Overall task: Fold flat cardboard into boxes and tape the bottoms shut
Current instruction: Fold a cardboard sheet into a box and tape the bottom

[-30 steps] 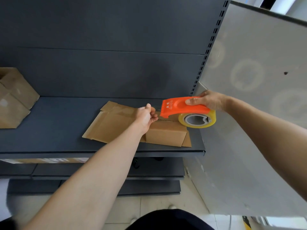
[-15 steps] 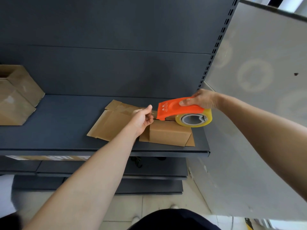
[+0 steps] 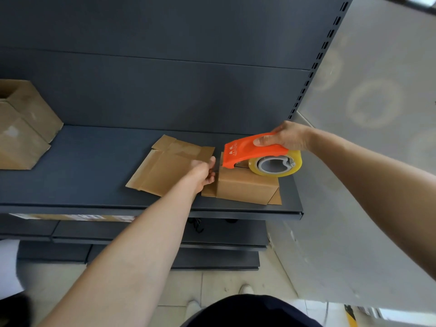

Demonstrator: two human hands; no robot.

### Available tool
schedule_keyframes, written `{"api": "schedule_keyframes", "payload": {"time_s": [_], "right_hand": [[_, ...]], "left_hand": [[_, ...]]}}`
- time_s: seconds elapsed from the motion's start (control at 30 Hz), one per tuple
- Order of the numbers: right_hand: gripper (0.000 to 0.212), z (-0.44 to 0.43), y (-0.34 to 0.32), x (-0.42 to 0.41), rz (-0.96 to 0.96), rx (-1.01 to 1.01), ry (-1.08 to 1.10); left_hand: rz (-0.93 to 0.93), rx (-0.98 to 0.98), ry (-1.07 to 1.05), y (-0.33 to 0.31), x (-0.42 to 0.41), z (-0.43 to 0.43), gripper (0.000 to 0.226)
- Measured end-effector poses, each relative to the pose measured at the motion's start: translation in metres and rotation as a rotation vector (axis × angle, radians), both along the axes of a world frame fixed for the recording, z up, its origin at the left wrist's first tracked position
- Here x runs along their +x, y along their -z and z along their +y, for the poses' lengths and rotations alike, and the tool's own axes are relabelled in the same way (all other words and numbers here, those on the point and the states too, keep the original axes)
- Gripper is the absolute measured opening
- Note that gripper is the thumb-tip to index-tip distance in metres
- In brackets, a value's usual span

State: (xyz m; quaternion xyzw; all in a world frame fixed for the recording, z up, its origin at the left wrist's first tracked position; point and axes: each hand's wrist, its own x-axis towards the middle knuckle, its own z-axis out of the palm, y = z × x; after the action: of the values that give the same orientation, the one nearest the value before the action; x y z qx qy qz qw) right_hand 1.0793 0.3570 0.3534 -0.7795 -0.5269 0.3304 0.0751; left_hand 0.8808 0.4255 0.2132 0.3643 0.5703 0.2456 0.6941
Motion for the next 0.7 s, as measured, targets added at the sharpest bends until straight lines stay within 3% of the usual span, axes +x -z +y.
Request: {"api": "schedule_keyframes", "payload": {"time_s": [0.3,0.57,0.7], "right_hand": [[0.055,0.004,0.006,-0.002,0.037,0.036,0.038],[0.041,0.003,0.006,-0.002,0.080,0.065,0.058],[0.050,0.004,0.006,-0.002,0.083,0.087,0.066]], "left_hand": [[0.073,-0.022,0.112,0.005,0.000,-0.002,0.032],[0.205,-0.091,0.180,0.012,-0.003,-0.005,0.039],[0.241,-0.090,0.167,0.023,-0.006,-0.010,0.043]]}}
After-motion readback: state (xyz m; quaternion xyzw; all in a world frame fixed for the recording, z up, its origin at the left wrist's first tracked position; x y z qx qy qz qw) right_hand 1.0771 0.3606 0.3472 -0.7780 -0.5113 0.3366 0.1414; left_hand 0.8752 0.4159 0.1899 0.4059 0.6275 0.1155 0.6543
